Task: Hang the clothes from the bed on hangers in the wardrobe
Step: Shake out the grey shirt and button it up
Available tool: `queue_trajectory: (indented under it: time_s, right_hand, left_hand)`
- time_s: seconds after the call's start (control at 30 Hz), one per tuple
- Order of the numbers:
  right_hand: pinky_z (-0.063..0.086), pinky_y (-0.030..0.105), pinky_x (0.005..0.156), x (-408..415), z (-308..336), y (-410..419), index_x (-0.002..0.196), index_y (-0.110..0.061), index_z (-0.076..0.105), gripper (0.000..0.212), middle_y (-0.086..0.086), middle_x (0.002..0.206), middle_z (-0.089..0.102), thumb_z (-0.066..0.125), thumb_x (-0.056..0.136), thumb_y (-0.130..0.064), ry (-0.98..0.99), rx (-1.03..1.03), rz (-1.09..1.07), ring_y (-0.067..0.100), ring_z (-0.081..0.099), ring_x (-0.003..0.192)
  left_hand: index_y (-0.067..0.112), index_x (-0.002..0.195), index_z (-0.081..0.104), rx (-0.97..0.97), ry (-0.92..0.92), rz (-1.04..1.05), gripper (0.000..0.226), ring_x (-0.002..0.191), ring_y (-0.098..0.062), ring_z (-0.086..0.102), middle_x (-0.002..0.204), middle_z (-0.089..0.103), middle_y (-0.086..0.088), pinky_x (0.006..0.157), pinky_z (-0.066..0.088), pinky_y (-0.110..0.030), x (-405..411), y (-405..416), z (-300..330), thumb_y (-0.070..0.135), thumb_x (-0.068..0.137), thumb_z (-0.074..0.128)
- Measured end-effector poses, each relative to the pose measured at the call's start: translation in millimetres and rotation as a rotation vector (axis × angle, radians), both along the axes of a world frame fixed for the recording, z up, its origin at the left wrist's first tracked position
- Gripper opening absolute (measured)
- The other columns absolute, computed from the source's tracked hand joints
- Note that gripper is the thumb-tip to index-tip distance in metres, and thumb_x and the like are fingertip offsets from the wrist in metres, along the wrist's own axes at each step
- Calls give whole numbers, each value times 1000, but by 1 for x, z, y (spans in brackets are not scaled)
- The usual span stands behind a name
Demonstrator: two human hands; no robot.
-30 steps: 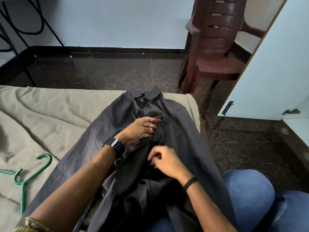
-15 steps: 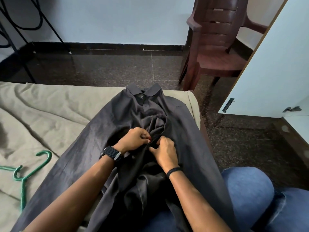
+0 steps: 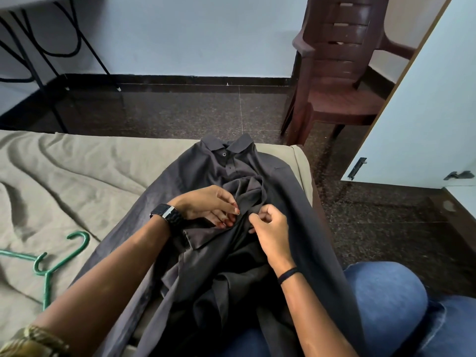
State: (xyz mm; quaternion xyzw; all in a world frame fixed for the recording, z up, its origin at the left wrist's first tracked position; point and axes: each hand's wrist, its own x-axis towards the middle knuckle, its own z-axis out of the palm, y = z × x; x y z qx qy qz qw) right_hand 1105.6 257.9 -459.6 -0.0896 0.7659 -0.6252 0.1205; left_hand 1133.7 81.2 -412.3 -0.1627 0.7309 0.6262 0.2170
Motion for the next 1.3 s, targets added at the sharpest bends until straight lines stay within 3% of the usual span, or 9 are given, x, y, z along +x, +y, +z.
queue_trajectory:
  time_s: [0.13,0.23,0.33,0.47,0.63,0.8,0.93,1.1,1.3]
  right_hand:
    - [42,29,57,7,6,5,63,-18,49,22,-9,54,51,61,80,-10,131,-8,-10,7,46,54]
    - [50,33,57,10,9,7,67,-18,52,22,-7,58,55,64,85,-12,160,-36,-10,12,53,56]
    - [53,31,55,10,11,9,70,-20,55,20,-4,62,59,64,87,-13,169,-35,-2,18,60,60]
    - [46,19,48,10,11,8,70,-15,54,21,-5,59,55,61,88,-7,93,-137,-4,8,53,52]
    - [48,20,51,10,12,8,72,-18,60,20,-5,63,60,63,89,-6,55,-212,81,7,58,57]
    - [53,21,57,11,11,8,68,-24,58,24,-14,56,60,68,84,-10,175,-77,49,0,58,57]
    - [41,6,56,15,11,8,70,-21,57,21,-10,58,58,71,80,-10,346,-10,-76,0,57,58]
    - [42,13,56,18,14,9,75,-13,59,14,-4,65,57,70,79,-7,519,23,-48,9,53,59]
    - [47,22,60,19,15,8,82,-6,65,8,3,73,60,70,78,-1,554,92,-29,14,55,60]
  left_hand:
    - [6,85,68,-45,29,-44,4,65,-15,67,78,68,-12,60,56,-22,-1,10,7,9,87,69]
    - [4,88,66,-118,77,-31,7,63,-10,59,77,58,-14,61,53,-18,-1,20,7,11,87,68]
    - [5,88,68,-115,95,29,7,63,-9,58,73,61,-7,60,51,-18,3,26,4,12,89,66]
    - [7,85,66,21,93,175,7,58,-11,62,68,65,-6,55,52,-18,14,29,3,10,90,65]
    - [7,82,68,30,150,270,9,62,-13,65,71,68,-7,62,56,-21,25,36,3,11,90,65]
    - [6,79,66,29,214,384,13,59,-9,62,69,65,-6,61,55,-20,28,47,-1,5,92,61]
    - [8,78,67,44,259,422,16,60,-7,63,67,67,-3,60,54,-19,29,54,-2,4,92,60]
    - [9,77,66,-47,287,416,17,55,-3,61,57,65,4,60,54,-19,28,60,-4,4,92,60]
    - [9,75,66,-47,284,478,20,59,-8,65,60,68,1,60,56,-21,28,63,-6,3,93,58]
